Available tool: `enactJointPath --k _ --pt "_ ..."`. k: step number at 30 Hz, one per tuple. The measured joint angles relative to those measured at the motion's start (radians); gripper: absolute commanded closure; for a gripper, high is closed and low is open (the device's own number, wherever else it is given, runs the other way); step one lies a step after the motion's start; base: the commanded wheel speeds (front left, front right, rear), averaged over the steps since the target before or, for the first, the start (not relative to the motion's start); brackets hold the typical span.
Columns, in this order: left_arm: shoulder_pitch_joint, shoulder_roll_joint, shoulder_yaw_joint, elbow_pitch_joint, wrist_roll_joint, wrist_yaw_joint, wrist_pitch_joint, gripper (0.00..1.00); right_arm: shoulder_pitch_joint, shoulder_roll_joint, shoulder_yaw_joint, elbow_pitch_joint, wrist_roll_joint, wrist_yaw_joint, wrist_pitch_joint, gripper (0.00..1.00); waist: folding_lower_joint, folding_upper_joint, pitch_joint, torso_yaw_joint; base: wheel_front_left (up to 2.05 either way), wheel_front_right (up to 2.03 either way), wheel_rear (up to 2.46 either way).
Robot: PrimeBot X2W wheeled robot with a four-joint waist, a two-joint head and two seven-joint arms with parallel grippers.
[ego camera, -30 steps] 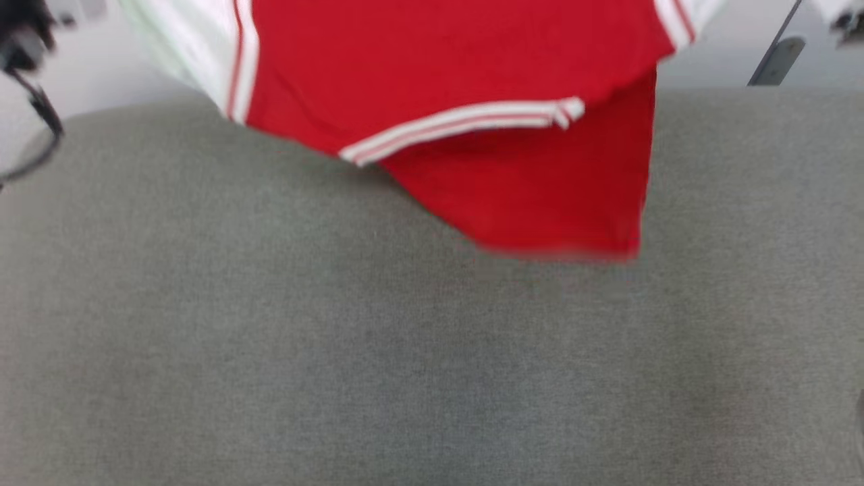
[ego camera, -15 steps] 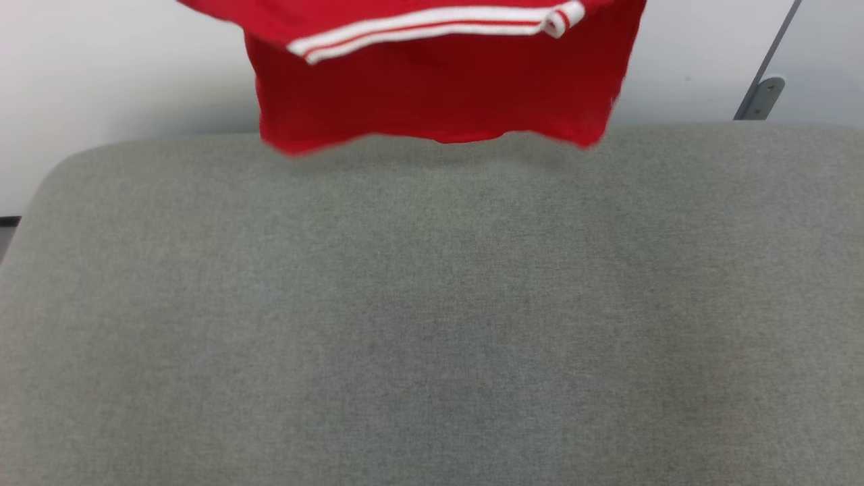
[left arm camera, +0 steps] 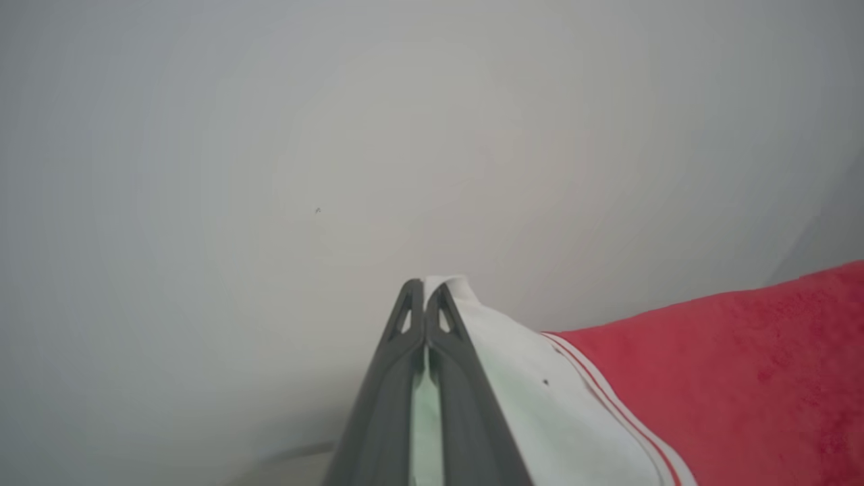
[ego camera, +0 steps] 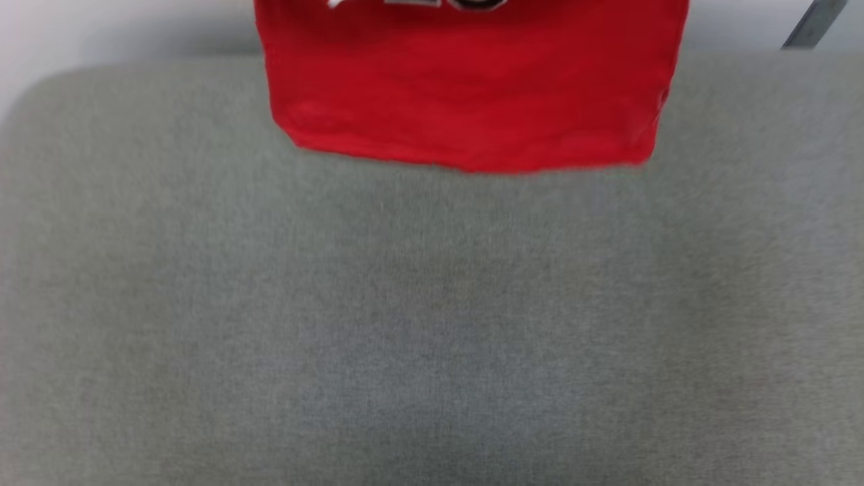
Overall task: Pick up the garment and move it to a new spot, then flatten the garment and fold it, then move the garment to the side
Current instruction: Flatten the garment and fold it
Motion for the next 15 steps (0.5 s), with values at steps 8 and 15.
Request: enactJointPath --k 8,15 --pt "-0.092 -0.071 0.006 0.056 0.034 -0.009 -0.189 1.00 -0.112 -0.004 0.025 0.072 -0.142 0.000 -0.235 1.00 0.0000 0.0000 0.156 0.017 0.00 0.00 0.00" --pt "-0.174 -0.123 0.028 0.139 0.067 -0.033 -0.458 1.00 -0.192 -0.026 0.059 0.139 -0.324 0.000 -0.458 1.00 0.0000 0.0000 0.291 0.040 0.00 0.00 0.00"
